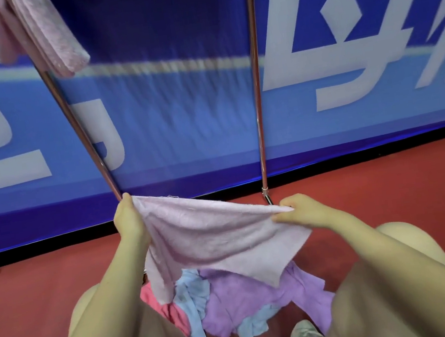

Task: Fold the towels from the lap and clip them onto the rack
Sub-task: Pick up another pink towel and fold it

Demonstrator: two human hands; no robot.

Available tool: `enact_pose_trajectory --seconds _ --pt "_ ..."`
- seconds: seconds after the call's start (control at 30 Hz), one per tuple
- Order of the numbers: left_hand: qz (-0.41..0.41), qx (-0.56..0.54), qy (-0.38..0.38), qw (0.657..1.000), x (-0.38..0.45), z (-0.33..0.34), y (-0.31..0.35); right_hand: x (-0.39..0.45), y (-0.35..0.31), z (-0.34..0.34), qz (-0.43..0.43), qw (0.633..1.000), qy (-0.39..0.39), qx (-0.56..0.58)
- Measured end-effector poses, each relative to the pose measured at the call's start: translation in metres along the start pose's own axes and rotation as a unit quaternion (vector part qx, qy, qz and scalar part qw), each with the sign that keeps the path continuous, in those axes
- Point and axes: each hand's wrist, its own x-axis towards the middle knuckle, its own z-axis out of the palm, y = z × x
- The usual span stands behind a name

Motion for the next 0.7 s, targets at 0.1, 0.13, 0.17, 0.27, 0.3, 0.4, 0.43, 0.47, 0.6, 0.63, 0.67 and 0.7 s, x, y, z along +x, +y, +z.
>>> enact_pose_trajectory --seconds 0.1,0.13,0.17,0.27,0.3,0.4,0.43,0.47,0.6,0.63,0.67,0.7 --pt "0.008 0.029 0.003 1.0 -0.009 0.005 -0.002 -0.008 0.0 -0.007 0.025 0.998 0.02 0.047" --pt "0.01 0.035 0.005 0.999 -0.012 0.007 -0.002 -0.01 0.0 -0.01 0.032 0.996 0.042 0.077" --pt "0.012 0.049 0.004 0.999 -0.013 0.008 -0.003 -0.012 0.0 -0.012 0.038 0.989 0.071 0.124" --pt "0.063 0.16 -0.031 0.985 -0.026 0.015 -0.006 -0.016 -0.003 -0.021 0.032 0.945 0.172 0.275" --pt "0.098 0.197 -0.061 0.974 -0.032 0.018 -0.008 -0.017 -0.005 -0.024 0.025 0.935 0.204 0.289" --pt "0.205 0.267 -0.189 0.923 -0.05 0.025 -0.02 -0.017 -0.02 -0.025 -0.001 0.936 0.275 0.221" --pt "0.233 0.289 -0.223 0.901 -0.055 0.027 -0.024 -0.017 -0.026 -0.022 -0.007 0.939 0.275 0.208" --pt "0.257 0.309 -0.25 0.881 -0.06 0.03 -0.027 -0.017 -0.033 -0.018 -0.016 0.943 0.261 0.208" --pt "0.295 0.314 -0.315 0.845 -0.079 0.044 -0.034 -0.01 -0.06 0.006 -0.059 0.962 0.146 0.224" --pt "0.302 0.305 -0.326 0.843 -0.084 0.046 -0.034 -0.006 -0.066 0.013 -0.071 0.967 0.121 0.215" --pt "0.31 0.293 -0.336 0.84 -0.089 0.047 -0.034 -0.003 -0.073 0.02 -0.089 0.97 0.099 0.202" --pt "0.313 0.281 -0.343 0.84 -0.093 0.047 -0.034 0.002 -0.079 0.027 -0.106 0.973 0.08 0.19"
